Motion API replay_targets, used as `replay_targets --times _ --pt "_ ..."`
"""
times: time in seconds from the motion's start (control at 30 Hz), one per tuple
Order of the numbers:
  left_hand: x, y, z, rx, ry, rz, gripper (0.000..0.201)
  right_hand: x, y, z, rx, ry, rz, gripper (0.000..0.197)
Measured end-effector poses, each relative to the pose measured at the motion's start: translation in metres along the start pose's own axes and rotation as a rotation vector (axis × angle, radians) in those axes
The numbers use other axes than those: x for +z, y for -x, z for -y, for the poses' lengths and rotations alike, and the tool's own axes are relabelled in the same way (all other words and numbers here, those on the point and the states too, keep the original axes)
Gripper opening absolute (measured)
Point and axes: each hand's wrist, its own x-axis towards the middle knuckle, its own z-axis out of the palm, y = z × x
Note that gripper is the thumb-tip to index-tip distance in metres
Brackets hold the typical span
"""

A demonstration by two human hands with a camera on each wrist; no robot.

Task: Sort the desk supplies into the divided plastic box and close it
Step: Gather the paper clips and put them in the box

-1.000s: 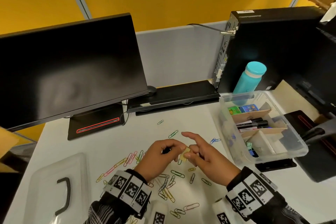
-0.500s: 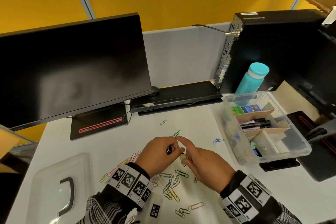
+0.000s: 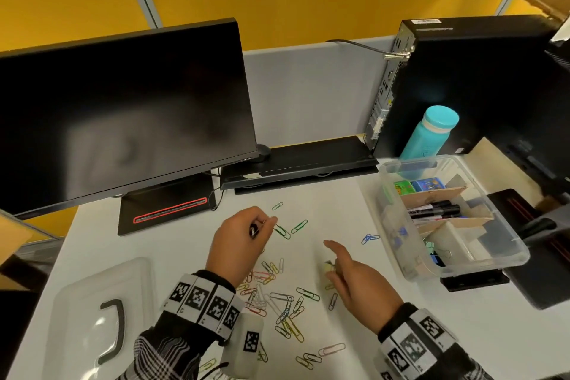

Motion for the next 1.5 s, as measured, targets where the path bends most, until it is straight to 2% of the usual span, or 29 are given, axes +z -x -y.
replay_targets --times 0.17,0.27,0.33,0.47,0.53,0.6,0.7,0.77,0.83,0.9,0.97,1.07,1.13,1.3,1.4,1.5 --pt "0.015 0.009 0.035 -0.141 -0.184 0.239 0.025 0.0 0.005 -0.034 0.163 -0.231 -0.019 0.015" --pt "0.025 0.018 0.054 -0.211 -0.221 0.324 0.02 -0.011 0.019 -0.039 0.153 -0.282 -0.088 0.012" --pt "0.027 0.023 0.06 -0.235 -0.231 0.333 0.022 -0.028 0.03 -0.035 0.108 -0.311 -0.222 0.012" --pt "0.03 0.03 0.058 -0.261 -0.175 0.343 0.019 -0.072 0.048 -0.034 0.062 -0.368 -0.703 0.009" --pt "0.034 0.033 0.05 -0.251 -0.12 0.379 0.014 -0.088 0.05 -0.049 0.111 -0.334 -0.818 0.009" --pt "0.041 0.036 0.042 -0.216 -0.086 0.437 0.007 -0.094 0.046 -0.07 0.203 -0.236 -0.784 0.009" --pt "0.052 0.038 0.025 -0.175 -0.069 0.507 0.007 -0.087 0.04 -0.094 0.225 0.02 -0.539 0.014" --pt "0.061 0.04 0.013 -0.169 -0.048 0.53 0.009 -0.083 0.04 -0.099 0.207 0.071 -0.431 0.014" --pt "0.071 0.043 0.0 -0.145 -0.062 0.551 0.012 -0.086 0.046 -0.101 0.206 -0.013 -0.48 0.017" --pt "0.081 0.045 -0.014 -0.103 -0.072 0.574 0.014 -0.094 0.056 -0.105 0.206 -0.056 -0.617 0.02" --pt "0.09 0.042 -0.033 -0.042 -0.066 0.589 0.016 -0.096 0.065 -0.119 0.267 0.054 -0.701 0.029" --pt "0.105 0.028 -0.076 0.128 -0.014 0.532 0.014 -0.086 0.071 -0.141 0.459 0.208 -0.667 0.053" --pt "0.12 0.017 -0.112 0.292 -0.009 0.497 0.012 -0.079 0.07 -0.146 0.492 0.238 -0.649 0.062" --pt "0.174 -0.008 -0.181 0.567 -0.121 0.466 0.013 -0.077 0.068 -0.145 0.44 0.195 -0.704 0.058" --pt "0.197 -0.017 -0.194 0.703 -0.349 0.536 0.021 -0.078 0.07 -0.146 0.406 0.192 -0.702 0.054" --pt "0.207 -0.023 -0.196 0.697 -0.5 0.607 0.028 -0.079 0.072 -0.148 0.375 0.19 -0.696 0.051"
